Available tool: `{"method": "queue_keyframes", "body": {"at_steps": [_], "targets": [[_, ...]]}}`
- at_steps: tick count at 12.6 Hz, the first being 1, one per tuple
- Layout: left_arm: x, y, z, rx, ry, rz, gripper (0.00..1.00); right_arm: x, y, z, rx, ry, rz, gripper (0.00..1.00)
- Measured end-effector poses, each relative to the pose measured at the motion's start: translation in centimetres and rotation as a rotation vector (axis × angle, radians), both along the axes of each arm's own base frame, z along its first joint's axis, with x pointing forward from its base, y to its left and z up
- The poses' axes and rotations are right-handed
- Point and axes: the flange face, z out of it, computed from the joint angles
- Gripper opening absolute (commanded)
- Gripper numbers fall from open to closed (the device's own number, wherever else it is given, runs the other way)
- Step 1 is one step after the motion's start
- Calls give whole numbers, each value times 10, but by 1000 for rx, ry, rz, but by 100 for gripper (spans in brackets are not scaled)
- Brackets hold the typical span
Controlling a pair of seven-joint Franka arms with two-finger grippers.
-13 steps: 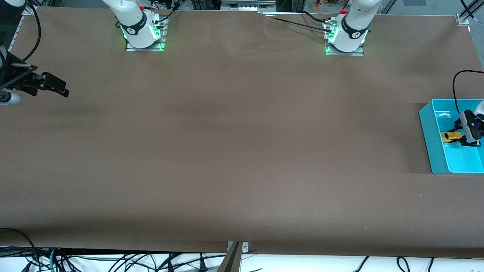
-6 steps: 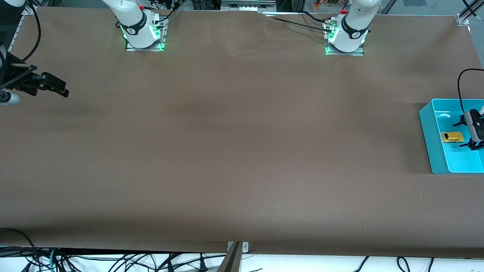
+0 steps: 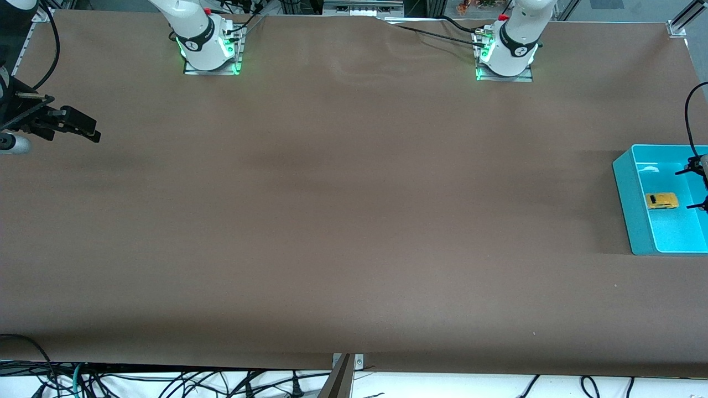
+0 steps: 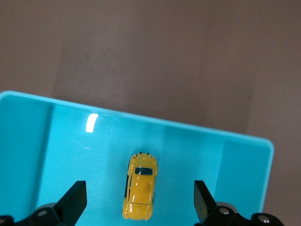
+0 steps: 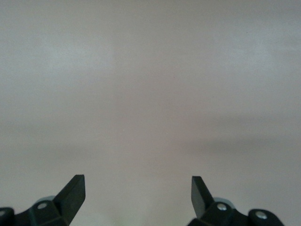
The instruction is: Wind and store yellow beetle car
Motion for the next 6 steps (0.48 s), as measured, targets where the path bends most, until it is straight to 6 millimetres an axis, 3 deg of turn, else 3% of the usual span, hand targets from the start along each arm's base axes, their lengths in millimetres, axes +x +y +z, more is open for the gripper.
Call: {"method": "queue_keyframes", "body": {"at_steps": [3, 6], "targets": [[32, -58, 40, 26, -23, 204, 100, 0, 0, 0, 0, -1, 0, 100], [63, -154, 104, 76, -54, 443, 100, 0, 0, 0, 0, -4, 0, 100]]}}
